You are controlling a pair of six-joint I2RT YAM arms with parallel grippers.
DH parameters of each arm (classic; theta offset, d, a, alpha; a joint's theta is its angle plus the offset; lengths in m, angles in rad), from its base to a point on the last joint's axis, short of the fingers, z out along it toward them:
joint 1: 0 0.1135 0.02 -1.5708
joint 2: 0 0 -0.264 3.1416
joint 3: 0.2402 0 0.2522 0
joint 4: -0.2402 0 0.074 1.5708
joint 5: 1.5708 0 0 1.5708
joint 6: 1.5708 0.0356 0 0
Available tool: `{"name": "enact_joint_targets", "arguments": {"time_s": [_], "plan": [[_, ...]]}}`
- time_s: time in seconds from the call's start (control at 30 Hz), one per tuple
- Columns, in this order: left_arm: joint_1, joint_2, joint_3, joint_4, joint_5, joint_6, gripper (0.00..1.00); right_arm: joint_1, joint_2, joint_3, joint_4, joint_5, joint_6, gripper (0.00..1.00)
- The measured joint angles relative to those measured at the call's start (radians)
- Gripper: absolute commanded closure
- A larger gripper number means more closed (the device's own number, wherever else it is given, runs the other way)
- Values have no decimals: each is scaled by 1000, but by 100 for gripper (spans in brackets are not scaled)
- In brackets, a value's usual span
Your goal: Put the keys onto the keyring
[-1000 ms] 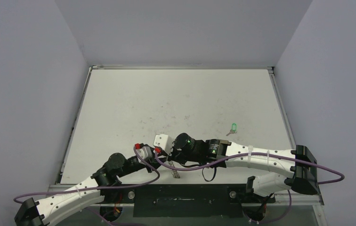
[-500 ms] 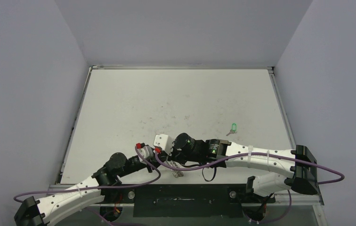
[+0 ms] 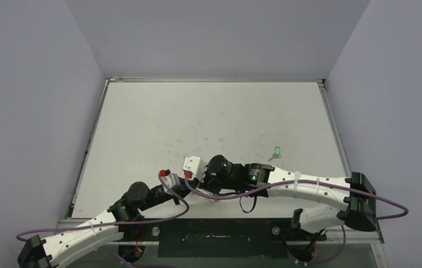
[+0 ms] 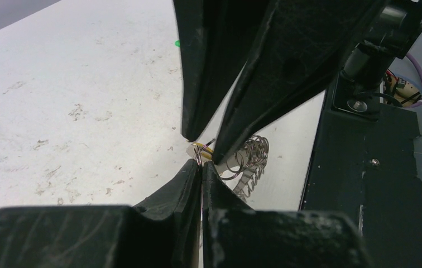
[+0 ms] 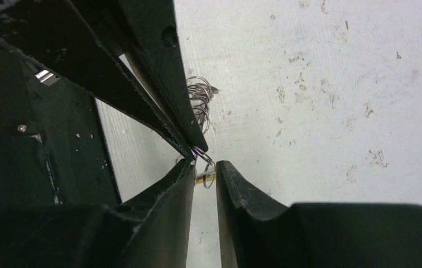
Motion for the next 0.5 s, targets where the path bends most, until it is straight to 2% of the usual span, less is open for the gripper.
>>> {"name": "enact_joint_targets", "arguments": {"time_s": [0.1,0.2,0.33,0.5], "plan": [[0,-24,-7,-10,-15,-3,100,-43,-11,-24,42,-62,18,56],[0,-54,-16,-15,-21,-14,100,-112,-56,-93,98,-152,35,49],[0,-85,-31,-14,-21,-29,100,-187,-152,-189,182,-270,49,50],[0,-110,-43,-12,-9,-43,100,-209,-201,-237,280,-427,42,56]]}}
